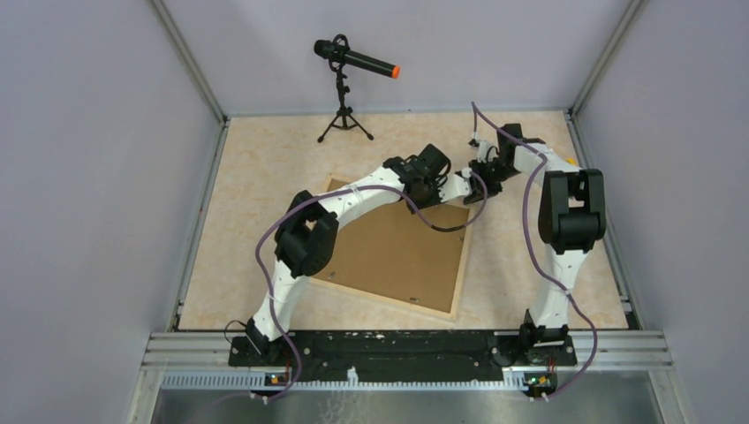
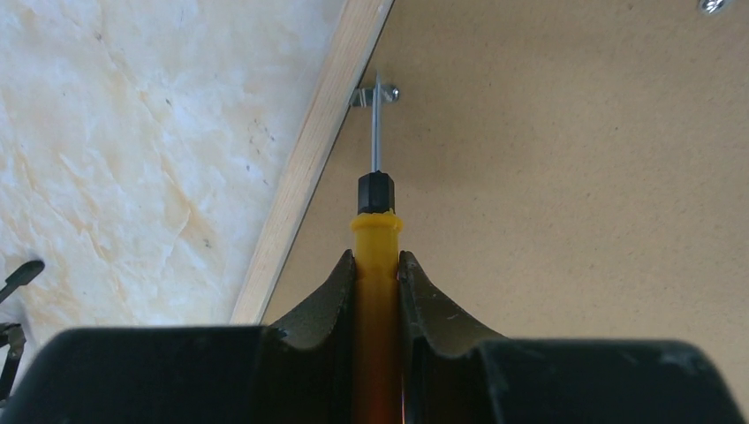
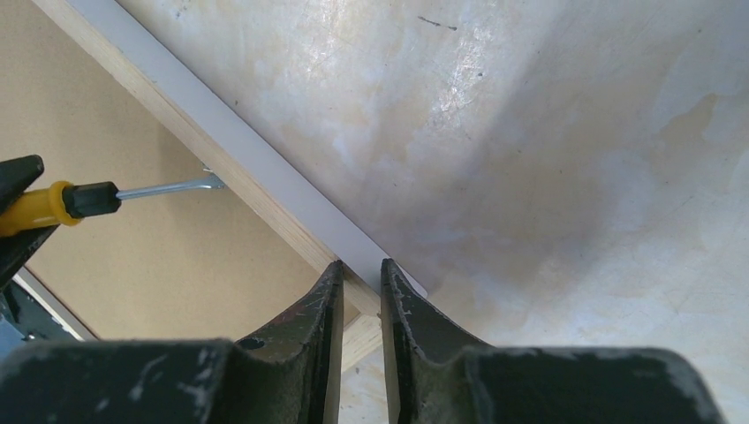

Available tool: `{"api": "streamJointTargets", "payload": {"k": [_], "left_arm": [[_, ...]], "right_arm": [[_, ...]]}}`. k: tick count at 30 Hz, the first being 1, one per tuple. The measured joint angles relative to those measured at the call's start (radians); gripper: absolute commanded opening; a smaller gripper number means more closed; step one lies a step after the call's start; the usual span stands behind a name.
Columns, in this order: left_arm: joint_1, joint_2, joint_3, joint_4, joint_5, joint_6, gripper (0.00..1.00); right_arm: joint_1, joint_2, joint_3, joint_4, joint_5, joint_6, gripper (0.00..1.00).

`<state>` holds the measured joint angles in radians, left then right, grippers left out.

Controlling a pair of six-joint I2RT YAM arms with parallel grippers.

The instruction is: Take the photo out of the frame

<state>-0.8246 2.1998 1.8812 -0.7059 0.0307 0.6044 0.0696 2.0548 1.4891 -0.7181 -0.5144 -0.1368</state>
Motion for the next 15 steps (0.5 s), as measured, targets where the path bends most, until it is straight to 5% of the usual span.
{"api": "streamJointTargets", "payload": {"k": [15], "left_arm": [[0.002, 0.002, 0.002, -0.09, -0.075, 0.032, 0.0]], "right_arm": [[0.0, 0.002, 0.004, -0.005, -0.001, -0.001, 0.17]]}}
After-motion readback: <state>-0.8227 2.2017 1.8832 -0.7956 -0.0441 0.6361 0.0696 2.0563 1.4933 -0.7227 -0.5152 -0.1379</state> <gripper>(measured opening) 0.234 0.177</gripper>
